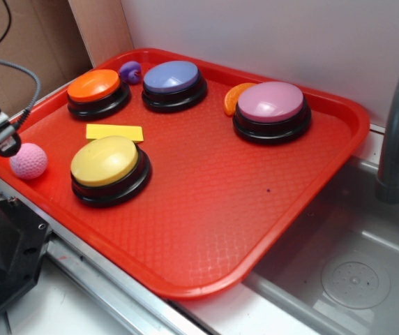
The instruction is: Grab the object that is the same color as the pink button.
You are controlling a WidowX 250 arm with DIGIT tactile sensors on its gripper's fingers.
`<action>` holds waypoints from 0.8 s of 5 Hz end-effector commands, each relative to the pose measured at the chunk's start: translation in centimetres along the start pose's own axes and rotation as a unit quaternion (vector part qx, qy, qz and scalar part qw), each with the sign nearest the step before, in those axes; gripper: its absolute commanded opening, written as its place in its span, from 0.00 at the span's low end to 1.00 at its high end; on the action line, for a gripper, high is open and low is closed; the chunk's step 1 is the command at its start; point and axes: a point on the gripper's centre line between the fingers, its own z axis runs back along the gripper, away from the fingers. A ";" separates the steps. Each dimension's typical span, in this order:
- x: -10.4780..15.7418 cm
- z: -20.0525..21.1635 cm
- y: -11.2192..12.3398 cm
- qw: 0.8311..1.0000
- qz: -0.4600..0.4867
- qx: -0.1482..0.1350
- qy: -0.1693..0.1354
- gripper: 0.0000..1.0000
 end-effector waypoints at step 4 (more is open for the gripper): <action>2.3 -4.4 1.1 1.000 0.008 0.028 -0.007 0.00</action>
